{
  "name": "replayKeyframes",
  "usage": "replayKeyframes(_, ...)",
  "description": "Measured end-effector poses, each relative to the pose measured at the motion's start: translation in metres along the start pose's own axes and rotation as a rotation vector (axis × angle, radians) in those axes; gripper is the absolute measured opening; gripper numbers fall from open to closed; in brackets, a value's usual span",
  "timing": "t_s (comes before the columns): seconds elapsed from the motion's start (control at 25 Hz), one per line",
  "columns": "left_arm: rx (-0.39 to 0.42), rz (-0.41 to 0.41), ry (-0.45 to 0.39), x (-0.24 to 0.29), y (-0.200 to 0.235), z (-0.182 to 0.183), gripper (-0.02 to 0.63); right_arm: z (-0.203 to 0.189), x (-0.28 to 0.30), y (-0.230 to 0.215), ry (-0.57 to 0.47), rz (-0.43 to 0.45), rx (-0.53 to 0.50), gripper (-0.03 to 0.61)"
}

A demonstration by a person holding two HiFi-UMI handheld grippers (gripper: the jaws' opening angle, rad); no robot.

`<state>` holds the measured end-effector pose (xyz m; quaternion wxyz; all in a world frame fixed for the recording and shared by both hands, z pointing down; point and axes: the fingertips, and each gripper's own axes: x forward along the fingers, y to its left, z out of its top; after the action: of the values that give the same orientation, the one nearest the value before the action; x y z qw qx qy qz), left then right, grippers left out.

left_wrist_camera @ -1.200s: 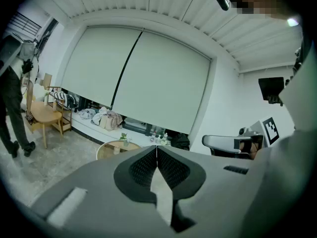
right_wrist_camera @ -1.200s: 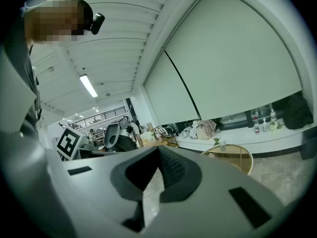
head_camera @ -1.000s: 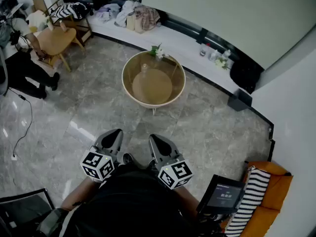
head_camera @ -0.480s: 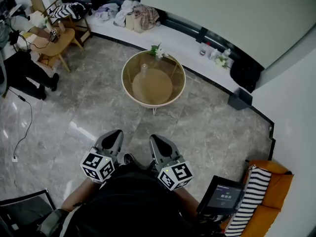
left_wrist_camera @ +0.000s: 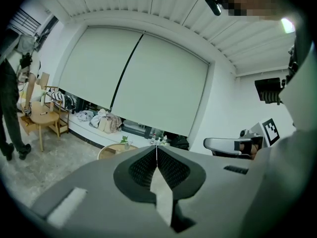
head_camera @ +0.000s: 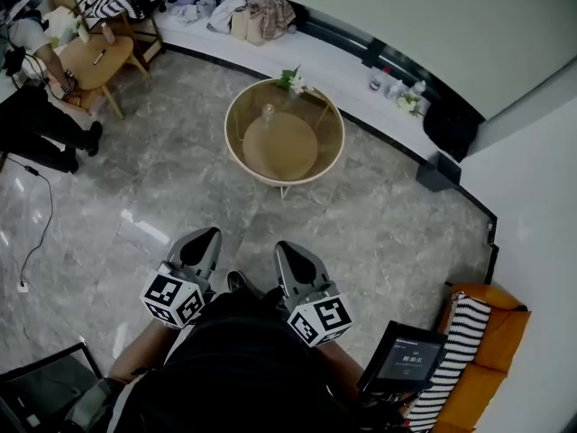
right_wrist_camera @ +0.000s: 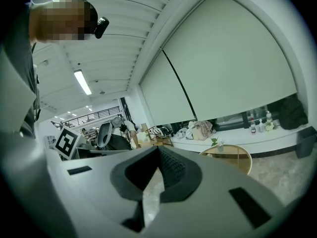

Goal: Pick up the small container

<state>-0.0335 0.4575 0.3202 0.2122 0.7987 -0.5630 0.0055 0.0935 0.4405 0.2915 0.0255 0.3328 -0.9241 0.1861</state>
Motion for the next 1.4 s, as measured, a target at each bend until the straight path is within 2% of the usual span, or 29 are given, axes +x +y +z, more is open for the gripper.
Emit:
replayKeyframes(0.28,-0.052,0.015,0.014,-0.002,0.029,-0.006,0.004,-0.013,0.014,0.002,0.042,-0.021,0.025,0.006)
replayKeyframes(0.6,-0.061,0.069,0.018,0.024,0.058,0.002,0.004,-0.021,0.061,-0.020,0.083,0.041,0.087,0.005)
replayKeyframes(0.96,-0.033,0.139,-0.017,0.071,0.090,0.043,0.005,0.023,0.125,-0.060,0.063,0.109,0.067,0.005)
replayKeyframes(1.16,-0.025,0.177,-0.010,0.132,0.100,0.065,0.005,0.043,0.164,-0.113,0.077,0.150,0.104,0.005)
replayKeyframes(1.4,-0.016,0.206,0.002,0.176,0.105,0.081,0.005,0.062,0.187,-0.151,0.073,0.172,0.121,0.005)
